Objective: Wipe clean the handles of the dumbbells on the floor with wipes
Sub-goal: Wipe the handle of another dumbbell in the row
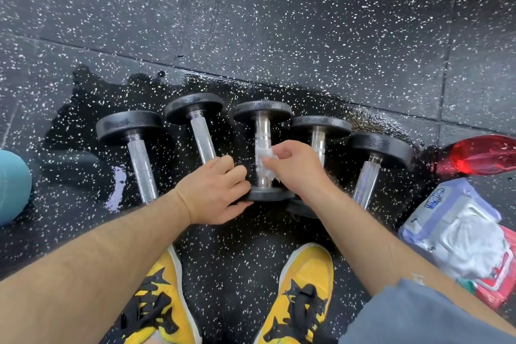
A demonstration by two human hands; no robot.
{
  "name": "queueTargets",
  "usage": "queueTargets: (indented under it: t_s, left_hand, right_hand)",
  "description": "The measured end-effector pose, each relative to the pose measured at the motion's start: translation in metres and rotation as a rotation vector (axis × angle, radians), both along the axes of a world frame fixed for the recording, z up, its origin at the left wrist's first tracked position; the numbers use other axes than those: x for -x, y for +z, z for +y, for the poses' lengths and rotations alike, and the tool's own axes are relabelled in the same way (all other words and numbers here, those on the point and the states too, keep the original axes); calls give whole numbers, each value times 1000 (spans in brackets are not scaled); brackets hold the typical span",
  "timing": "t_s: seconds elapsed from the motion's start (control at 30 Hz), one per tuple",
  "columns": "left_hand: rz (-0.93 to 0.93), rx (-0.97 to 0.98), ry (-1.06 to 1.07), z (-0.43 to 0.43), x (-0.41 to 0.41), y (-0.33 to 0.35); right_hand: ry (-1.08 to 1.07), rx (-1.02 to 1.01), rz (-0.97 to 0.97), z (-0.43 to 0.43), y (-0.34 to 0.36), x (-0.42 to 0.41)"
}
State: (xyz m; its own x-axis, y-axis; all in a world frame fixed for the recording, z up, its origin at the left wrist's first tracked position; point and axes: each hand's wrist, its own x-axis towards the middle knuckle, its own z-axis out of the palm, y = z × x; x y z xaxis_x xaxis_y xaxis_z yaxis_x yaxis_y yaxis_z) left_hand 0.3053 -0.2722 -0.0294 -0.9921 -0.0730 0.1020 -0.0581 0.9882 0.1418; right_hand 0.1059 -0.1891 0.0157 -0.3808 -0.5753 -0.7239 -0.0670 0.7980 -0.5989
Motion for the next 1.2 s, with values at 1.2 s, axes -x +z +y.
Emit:
queueTargets:
  t_s: [1.2]
  left_hand:
    - [14,6,12,1,2,0]
  right_hand:
    - [348,378,606,-21,-32,-22]
